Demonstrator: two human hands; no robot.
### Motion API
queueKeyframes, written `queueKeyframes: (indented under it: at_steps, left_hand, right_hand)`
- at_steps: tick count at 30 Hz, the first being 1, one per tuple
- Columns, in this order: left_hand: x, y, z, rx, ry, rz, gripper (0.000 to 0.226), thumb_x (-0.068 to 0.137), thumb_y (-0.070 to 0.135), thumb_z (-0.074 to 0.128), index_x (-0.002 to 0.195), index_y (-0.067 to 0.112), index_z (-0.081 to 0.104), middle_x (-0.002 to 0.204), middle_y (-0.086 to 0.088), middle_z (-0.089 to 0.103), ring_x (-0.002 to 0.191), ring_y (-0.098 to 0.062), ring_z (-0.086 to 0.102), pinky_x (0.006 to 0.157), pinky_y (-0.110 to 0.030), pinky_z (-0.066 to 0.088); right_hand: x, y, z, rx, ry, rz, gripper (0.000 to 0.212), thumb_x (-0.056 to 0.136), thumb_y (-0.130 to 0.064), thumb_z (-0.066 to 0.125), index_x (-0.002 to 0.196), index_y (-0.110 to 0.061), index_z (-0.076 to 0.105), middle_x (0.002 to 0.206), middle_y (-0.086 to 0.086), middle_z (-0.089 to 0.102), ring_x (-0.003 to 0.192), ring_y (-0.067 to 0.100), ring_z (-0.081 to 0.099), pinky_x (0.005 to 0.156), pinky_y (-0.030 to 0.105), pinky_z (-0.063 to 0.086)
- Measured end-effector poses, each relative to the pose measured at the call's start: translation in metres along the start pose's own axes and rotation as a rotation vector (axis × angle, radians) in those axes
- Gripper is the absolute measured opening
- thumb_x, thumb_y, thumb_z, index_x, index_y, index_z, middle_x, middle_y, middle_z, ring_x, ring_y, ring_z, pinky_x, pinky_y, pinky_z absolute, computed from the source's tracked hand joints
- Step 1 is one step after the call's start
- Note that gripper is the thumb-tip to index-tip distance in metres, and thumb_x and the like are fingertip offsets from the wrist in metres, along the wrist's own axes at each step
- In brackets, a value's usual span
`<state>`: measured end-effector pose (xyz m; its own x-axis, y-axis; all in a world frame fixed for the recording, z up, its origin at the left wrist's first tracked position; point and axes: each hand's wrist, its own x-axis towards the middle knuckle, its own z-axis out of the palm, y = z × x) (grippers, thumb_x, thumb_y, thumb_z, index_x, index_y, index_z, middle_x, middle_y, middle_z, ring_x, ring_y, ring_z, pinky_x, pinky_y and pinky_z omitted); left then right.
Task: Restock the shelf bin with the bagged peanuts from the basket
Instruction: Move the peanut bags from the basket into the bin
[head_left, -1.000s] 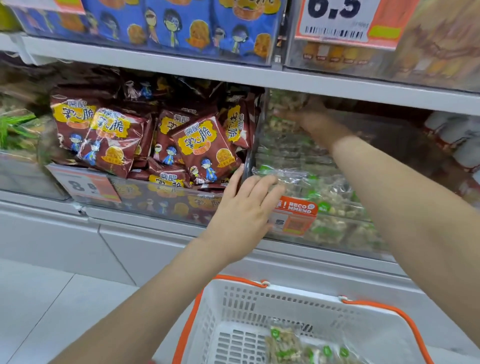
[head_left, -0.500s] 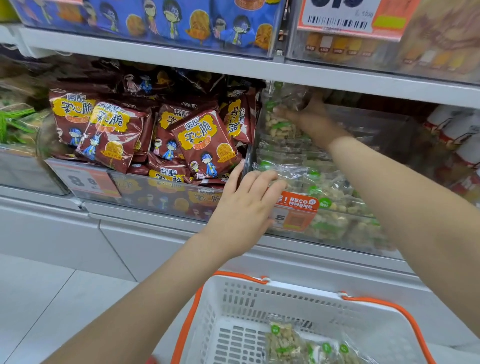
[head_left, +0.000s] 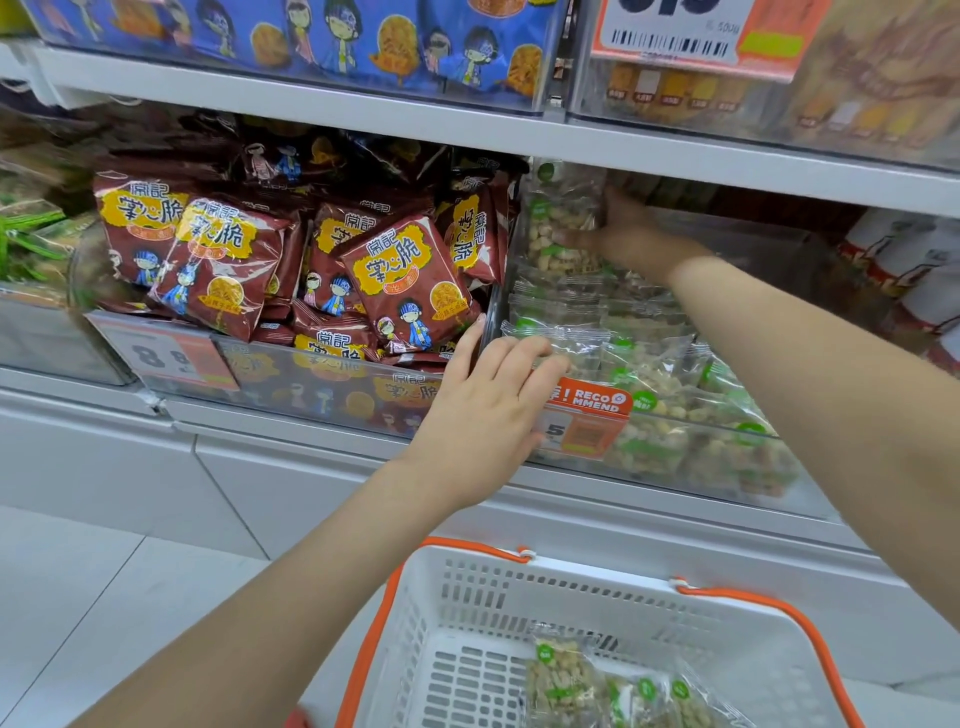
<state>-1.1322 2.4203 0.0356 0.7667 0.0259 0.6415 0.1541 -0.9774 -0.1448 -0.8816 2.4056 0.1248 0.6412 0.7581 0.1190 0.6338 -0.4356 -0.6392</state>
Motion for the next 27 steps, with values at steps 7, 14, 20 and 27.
queueKeyframes:
  at_steps: [7,14,20,27]
  left_hand:
    - [-0.001,0.0,0.001,-0.004,-0.004,0.005,0.076,0.059,0.034,0.083,0.121,0.016,0.042,0.12,-0.007,0.056,0.109,-0.026,0.049,0.109,-0.048,0.019]
    - [-0.001,-0.001,0.003,-0.005,0.001,0.005,0.075,0.06,0.034,0.082,0.121,0.015,0.044,0.12,-0.007,0.055,0.109,-0.024,0.042,0.109,-0.047,0.015]
    - [-0.001,-0.001,0.003,-0.007,-0.002,0.003,0.074,0.06,0.034,0.082,0.121,0.016,0.044,0.12,-0.007,0.055,0.109,-0.024,0.043,0.109,-0.047,0.015]
    - [-0.001,-0.001,0.003,-0.006,-0.01,0.0,0.075,0.059,0.034,0.082,0.121,0.016,0.043,0.121,-0.007,0.055,0.109,-0.025,0.047,0.109,-0.047,0.015]
  right_hand:
    - [-0.018,-0.002,0.009,0.078,0.295,0.007,0.087,0.075,-0.031,0.079,0.141,-0.008,0.027,0.137,0.006,0.05,0.124,0.02,0.049,0.088,0.02,0.039]
    - [-0.017,-0.005,0.018,0.051,0.413,-0.03,0.054,0.075,-0.025,0.08,0.12,-0.011,0.054,0.101,-0.001,0.059,0.09,0.015,0.056,0.078,0.027,0.048]
    - [-0.015,-0.012,0.024,0.103,0.479,0.054,0.048,0.079,-0.03,0.076,0.116,-0.008,0.055,0.106,0.004,0.062,0.092,0.016,0.055,0.074,0.024,0.042]
    - [-0.02,-0.016,0.039,0.204,0.576,0.183,0.045,0.087,-0.026,0.067,0.121,-0.005,0.047,0.117,0.013,0.062,0.106,0.029,0.06,0.074,0.028,0.044]
